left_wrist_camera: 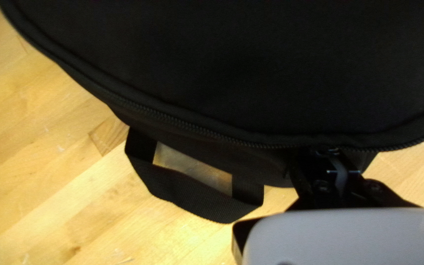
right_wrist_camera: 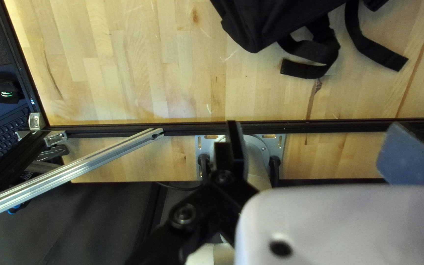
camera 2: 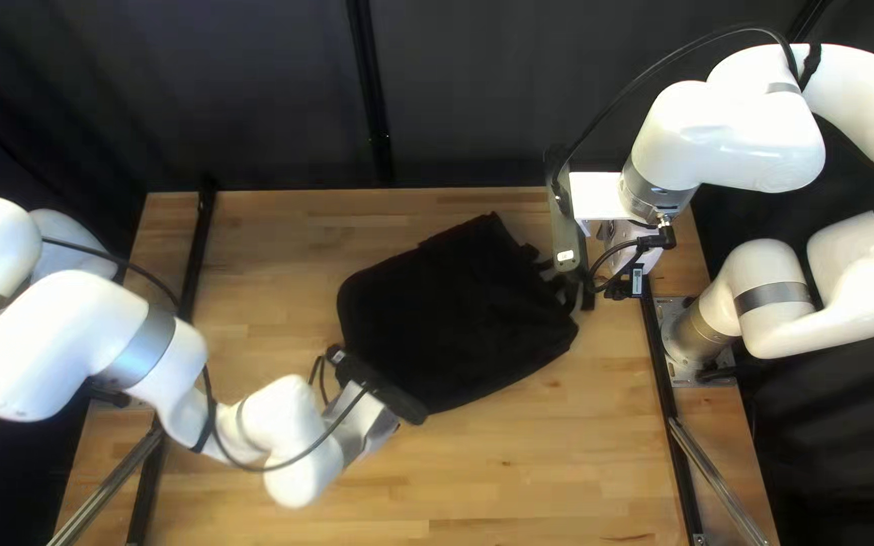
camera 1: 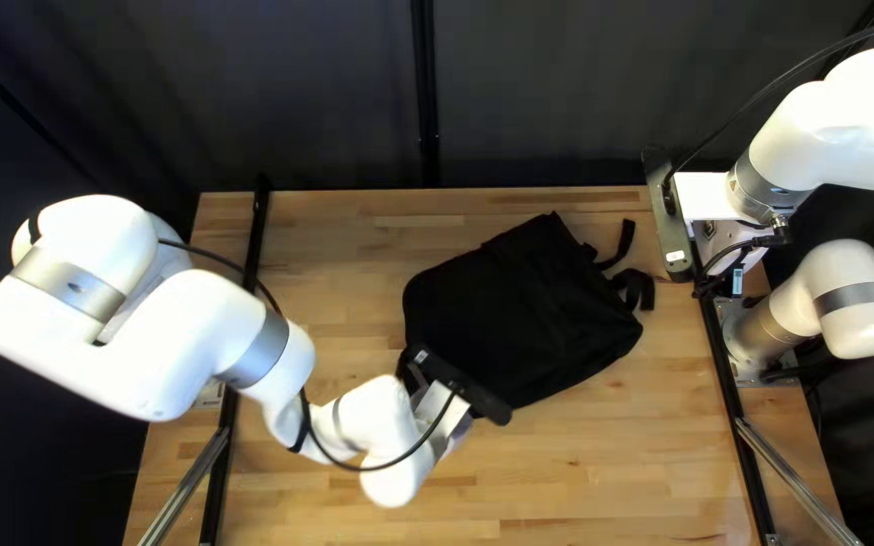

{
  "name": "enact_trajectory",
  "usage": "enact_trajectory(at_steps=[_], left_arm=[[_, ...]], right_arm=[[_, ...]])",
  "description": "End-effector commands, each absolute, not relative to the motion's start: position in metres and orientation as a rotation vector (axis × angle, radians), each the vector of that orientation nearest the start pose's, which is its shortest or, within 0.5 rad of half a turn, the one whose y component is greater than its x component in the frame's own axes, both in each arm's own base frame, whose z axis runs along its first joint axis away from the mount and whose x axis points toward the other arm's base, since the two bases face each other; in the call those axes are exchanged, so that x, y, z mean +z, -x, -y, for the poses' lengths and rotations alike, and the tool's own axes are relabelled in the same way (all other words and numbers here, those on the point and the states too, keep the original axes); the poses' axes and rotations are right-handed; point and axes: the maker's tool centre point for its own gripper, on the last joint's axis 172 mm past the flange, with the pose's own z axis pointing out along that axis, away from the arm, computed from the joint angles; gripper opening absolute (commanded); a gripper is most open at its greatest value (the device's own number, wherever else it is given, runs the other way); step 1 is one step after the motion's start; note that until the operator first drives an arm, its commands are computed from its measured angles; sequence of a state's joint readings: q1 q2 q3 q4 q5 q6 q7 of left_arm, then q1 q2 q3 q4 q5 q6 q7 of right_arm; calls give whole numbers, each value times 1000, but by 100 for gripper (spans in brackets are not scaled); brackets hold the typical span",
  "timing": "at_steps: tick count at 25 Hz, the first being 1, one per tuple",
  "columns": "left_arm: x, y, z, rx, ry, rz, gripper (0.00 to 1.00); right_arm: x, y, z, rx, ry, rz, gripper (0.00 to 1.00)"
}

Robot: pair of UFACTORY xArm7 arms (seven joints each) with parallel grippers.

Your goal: Remove a lunch box from a kids backpack

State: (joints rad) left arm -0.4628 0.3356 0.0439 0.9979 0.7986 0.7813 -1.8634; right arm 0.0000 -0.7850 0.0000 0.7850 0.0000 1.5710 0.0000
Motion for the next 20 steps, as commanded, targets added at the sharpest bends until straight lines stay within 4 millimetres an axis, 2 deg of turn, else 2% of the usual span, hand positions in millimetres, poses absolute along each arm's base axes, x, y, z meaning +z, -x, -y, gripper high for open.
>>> enact_trajectory(at_steps=[1,10,11,17,20], left_arm=[[56,-493,114,-596,2545,1105,0],[56,-493,114,-596,2545,1105,0],[56,-493,114,-596,2545,1105,0],[58,-488,120,-640,2537,1061,0],[60,-480,123,-665,2529,1035,0]], right_arm=[[320,-248,0,2,3142,0,100],[320,-248,0,2,3142,0,100],[315,-253,-5,-15,3174,55,100],[245,-277,-66,-164,3191,209,100],[211,-289,-87,-207,3185,288,100]])
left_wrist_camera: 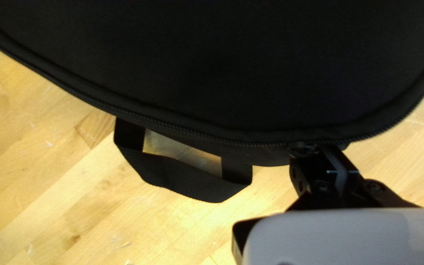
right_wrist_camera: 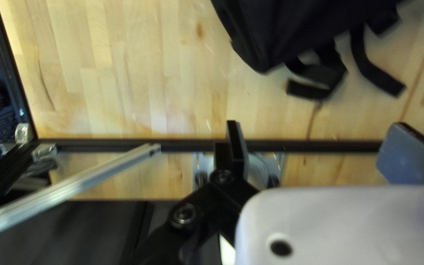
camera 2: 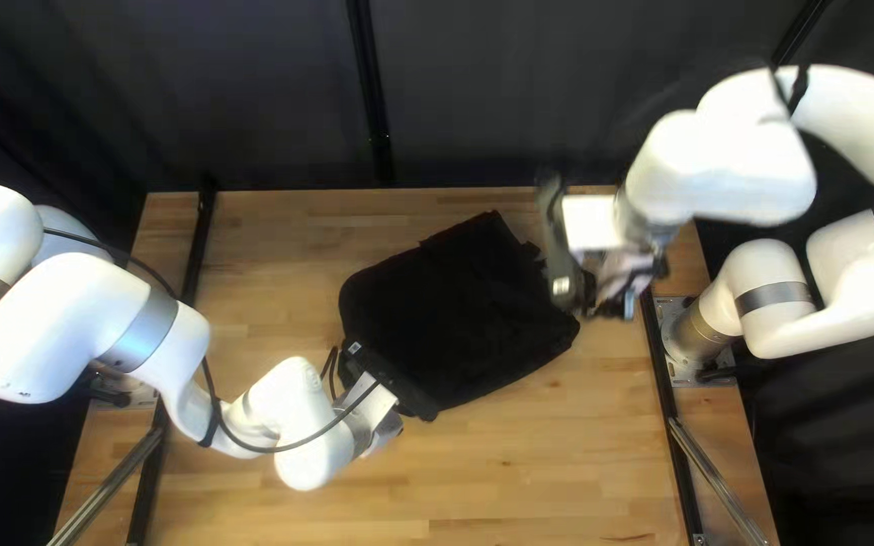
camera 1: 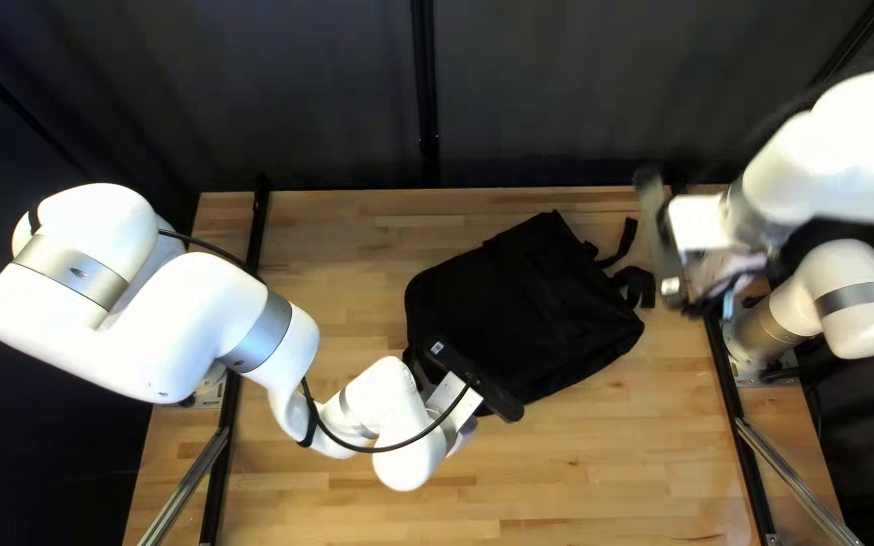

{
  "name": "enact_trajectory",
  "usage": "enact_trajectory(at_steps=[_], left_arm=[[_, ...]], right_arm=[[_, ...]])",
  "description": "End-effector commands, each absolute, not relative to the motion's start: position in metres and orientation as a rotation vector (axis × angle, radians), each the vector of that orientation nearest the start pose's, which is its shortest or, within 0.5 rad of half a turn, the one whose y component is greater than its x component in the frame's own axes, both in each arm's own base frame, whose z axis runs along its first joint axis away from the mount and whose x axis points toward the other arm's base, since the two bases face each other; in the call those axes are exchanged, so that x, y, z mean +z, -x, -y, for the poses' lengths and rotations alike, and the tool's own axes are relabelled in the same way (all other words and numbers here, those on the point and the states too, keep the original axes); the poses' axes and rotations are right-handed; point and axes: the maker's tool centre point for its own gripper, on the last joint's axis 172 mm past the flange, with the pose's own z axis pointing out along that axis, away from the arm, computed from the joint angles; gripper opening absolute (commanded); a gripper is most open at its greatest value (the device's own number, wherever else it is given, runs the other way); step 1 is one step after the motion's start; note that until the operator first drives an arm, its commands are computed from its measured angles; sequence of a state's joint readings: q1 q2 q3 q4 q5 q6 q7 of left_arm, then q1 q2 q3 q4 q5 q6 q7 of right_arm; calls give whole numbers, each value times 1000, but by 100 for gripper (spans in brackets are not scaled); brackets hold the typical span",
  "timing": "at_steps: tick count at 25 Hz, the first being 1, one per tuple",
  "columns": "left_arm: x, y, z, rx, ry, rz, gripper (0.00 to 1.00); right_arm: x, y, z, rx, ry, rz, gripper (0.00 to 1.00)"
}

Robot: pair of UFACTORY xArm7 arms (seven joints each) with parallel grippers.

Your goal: Remove a lunch box from a kids backpack

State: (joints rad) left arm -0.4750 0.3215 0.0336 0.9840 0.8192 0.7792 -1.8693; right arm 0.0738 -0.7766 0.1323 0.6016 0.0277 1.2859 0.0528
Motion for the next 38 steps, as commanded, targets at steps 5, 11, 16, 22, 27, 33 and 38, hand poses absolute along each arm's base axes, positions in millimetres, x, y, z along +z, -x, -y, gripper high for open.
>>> enact_trajectory(at_steps=[5,11,16,22,27,33,38], left_arm=[[66,-467,125,-713,2518,997,0],[70,-468,127,-763,2509,958,0],[65,-469,128,-804,2498,946,0],[56,-467,141,-851,2467,951,100],[50,-464,149,-901,2427,959,100],[34,-467,139,-964,2398,954,100],[31,-468,120,-1012,2372,938,100]], right_arm=[[173,-304,-107,-251,3207,421,100],[142,-330,-117,-394,3216,488,100],[126,-349,-118,-455,3256,419,100],[122,-358,-120,-406,3286,397,100],[125,-360,-114,-362,3284,382,100],[129,-362,-116,-341,3283,379,100],[132,-358,-118,-337,3284,381,100]])
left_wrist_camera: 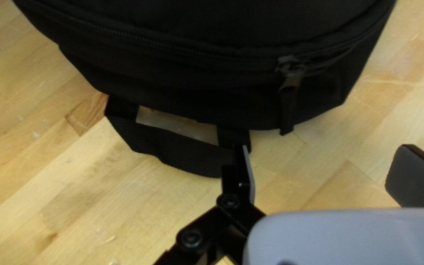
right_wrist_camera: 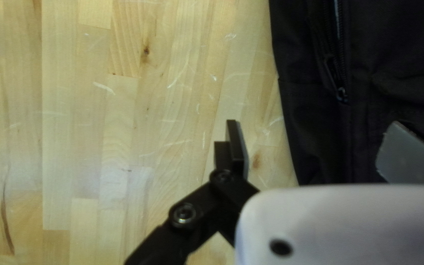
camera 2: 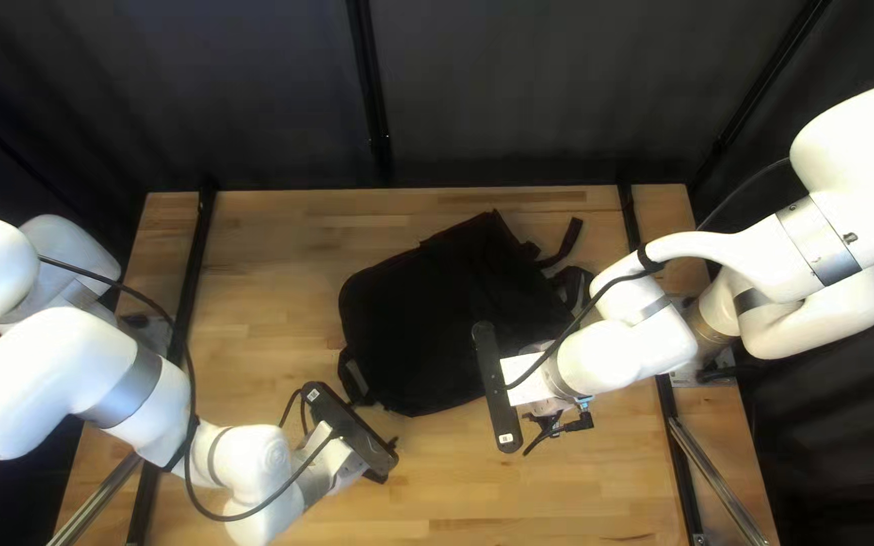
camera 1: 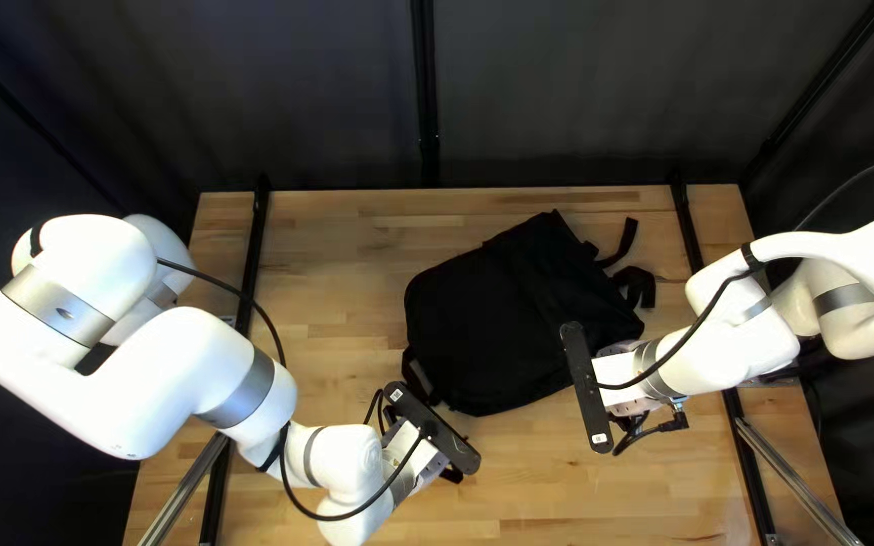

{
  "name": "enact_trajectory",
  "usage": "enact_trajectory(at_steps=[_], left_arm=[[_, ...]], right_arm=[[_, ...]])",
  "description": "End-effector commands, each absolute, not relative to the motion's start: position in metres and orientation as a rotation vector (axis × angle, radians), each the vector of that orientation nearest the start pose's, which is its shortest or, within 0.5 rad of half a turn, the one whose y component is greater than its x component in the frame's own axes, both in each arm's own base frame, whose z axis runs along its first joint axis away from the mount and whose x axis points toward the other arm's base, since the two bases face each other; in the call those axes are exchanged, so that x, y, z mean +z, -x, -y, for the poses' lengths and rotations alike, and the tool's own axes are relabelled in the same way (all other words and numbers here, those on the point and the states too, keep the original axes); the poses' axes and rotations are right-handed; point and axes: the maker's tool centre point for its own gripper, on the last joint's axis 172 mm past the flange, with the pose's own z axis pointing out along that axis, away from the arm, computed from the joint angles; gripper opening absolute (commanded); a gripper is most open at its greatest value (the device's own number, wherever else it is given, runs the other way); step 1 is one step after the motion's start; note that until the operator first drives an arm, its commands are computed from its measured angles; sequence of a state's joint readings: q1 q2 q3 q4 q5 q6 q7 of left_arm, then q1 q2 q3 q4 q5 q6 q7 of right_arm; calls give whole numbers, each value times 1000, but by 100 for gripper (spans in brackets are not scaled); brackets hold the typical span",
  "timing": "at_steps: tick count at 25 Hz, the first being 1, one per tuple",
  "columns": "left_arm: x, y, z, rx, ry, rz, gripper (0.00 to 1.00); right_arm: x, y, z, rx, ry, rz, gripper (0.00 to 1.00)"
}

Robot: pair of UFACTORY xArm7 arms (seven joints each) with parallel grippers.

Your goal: Remove a lunch box from a kids backpack

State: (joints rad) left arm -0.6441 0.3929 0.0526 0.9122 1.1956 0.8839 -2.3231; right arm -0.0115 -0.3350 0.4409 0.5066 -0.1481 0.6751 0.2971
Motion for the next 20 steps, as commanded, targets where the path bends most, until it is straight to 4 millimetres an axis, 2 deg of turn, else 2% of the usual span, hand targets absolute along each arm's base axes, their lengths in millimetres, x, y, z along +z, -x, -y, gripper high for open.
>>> enact_trajectory(at_steps=[1,8,9,10,11,20], left_arm=[[31,-470,116,-1020,2367,936,100],[26,-481,95,-1056,2329,933,100],[24,-484,94,-1059,2324,932,92],[23,-485,93,-1061,2322,932,70],[22,-485,93,-1063,2317,930,0],[24,-484,98,-1067,2288,905,0]], right_arm=[[132,-357,-118,-335,3284,381,100],[129,-353,-120,-328,3282,381,100],[129,-353,-120,-328,3281,382,100],[129,-352,-120,-327,3281,381,100],[128,-350,-120,-327,3281,381,100],[125,-347,-121,-325,3278,382,100]])
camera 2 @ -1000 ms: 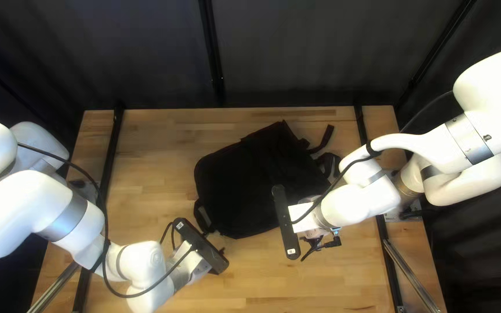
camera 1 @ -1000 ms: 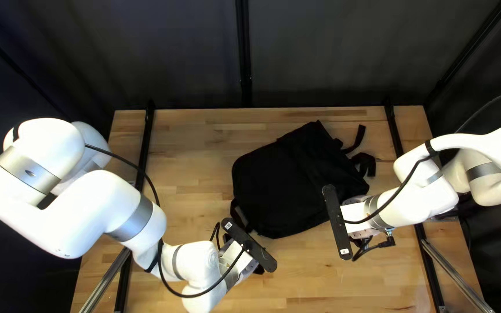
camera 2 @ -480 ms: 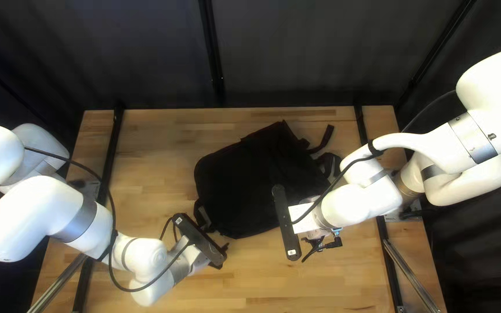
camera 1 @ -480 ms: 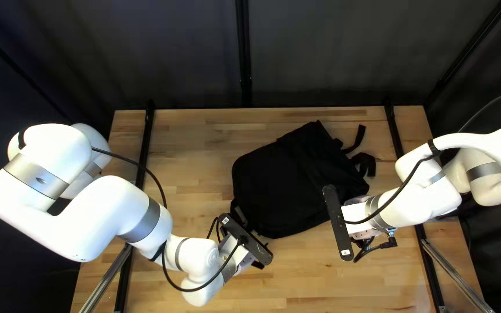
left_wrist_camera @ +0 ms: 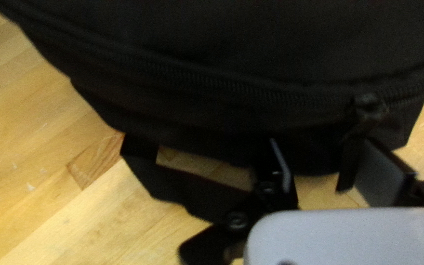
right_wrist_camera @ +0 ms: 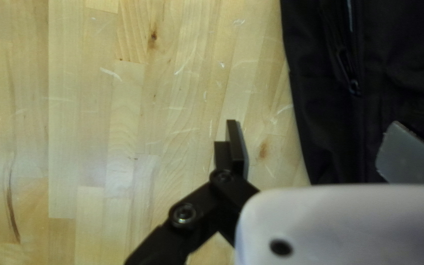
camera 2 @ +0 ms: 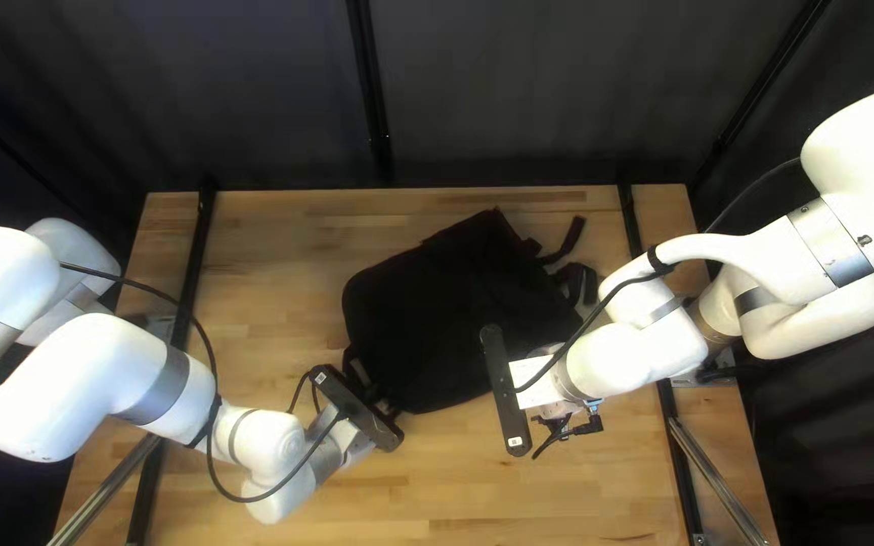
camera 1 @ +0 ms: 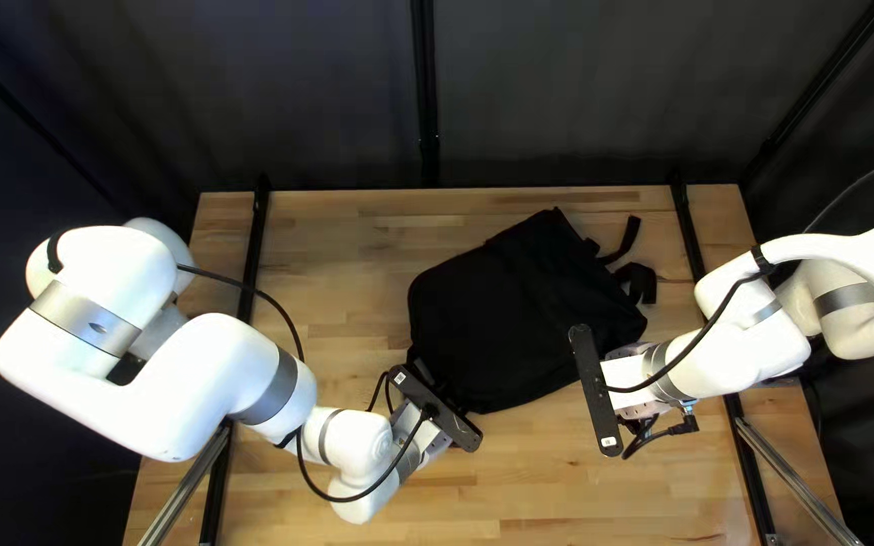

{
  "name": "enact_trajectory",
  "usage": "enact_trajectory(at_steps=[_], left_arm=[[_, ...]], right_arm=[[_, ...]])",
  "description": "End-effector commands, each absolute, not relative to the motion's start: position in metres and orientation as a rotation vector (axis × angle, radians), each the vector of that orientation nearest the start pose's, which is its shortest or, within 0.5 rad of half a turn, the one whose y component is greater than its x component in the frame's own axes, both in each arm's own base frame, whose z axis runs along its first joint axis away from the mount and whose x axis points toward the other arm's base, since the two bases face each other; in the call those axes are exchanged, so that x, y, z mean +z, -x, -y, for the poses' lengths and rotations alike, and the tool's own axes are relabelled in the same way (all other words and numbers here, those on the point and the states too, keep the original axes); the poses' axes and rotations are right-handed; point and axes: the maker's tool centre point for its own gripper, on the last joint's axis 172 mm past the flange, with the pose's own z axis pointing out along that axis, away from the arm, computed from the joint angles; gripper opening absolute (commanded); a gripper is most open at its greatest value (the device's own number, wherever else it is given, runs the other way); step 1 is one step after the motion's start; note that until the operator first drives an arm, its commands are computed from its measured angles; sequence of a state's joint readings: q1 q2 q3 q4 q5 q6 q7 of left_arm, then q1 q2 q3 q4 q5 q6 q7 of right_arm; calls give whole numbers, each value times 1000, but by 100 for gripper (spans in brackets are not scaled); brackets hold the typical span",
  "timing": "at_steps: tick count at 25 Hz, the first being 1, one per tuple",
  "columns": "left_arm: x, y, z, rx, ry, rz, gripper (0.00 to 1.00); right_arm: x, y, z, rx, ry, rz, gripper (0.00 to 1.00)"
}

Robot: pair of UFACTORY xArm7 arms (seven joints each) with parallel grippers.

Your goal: Remove a lunch box from a kids backpack

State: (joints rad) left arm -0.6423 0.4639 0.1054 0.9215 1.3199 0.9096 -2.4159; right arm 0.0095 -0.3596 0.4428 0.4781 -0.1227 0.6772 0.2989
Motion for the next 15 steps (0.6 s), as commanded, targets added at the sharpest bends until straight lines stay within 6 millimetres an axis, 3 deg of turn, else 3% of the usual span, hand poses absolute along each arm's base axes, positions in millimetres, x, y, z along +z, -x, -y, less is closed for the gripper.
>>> enact_trajectory(at_steps=[1,10,15], left_arm=[[26,-483,99,-1069,2287,899,0],[33,-486,106,-1074,2284,874,0],[47,-484,110,-1061,2286,884,0]], right_arm=[[125,-347,-121,-324,3278,384,100],[123,-347,-121,-316,3271,400,100],[125,-349,-122,-322,3269,412,100]])
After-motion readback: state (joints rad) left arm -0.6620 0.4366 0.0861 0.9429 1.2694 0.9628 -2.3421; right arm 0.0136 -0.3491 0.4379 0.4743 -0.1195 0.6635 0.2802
